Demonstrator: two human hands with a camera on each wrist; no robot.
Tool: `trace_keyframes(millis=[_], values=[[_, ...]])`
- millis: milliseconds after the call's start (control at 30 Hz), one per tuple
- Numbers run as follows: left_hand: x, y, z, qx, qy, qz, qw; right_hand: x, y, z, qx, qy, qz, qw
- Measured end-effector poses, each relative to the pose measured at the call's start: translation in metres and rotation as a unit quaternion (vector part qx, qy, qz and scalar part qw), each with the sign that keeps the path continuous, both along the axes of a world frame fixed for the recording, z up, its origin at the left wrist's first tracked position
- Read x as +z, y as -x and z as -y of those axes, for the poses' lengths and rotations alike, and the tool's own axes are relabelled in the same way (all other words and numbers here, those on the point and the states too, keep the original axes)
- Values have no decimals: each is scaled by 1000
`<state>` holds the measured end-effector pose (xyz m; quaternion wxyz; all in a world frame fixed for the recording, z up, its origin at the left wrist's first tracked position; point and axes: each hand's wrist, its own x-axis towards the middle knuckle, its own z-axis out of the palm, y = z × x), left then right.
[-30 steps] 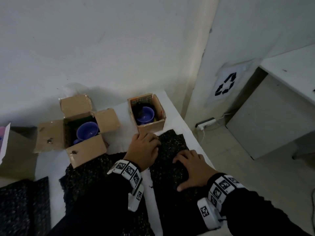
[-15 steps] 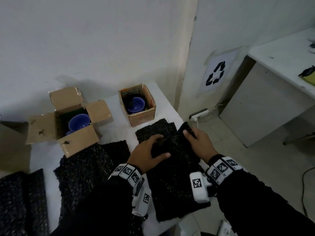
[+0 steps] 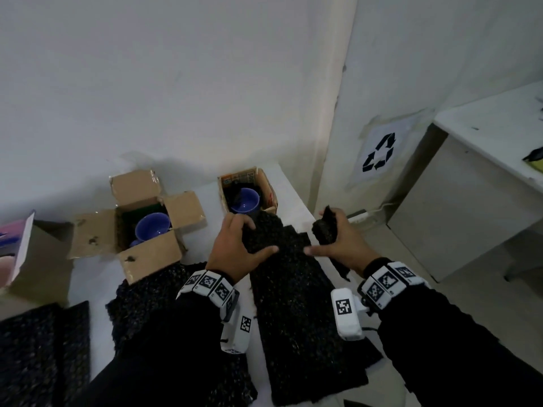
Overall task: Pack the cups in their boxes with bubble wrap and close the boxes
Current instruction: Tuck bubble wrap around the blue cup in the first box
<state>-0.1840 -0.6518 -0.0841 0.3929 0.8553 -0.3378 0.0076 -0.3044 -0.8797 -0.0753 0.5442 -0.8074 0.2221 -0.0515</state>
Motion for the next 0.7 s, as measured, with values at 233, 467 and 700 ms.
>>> trace_keyframes(millis=[233, 467, 700], values=[[31, -27, -11, 16, -42, 37, 998, 12, -48, -12, 10, 130, 9, 991], [49, -70, -26, 49, -53, 51, 996, 41, -102, -19, 1, 52, 80, 995], [35, -90, -20, 20, -79, 45, 996, 31, -157, -29, 53, 119, 112, 985]])
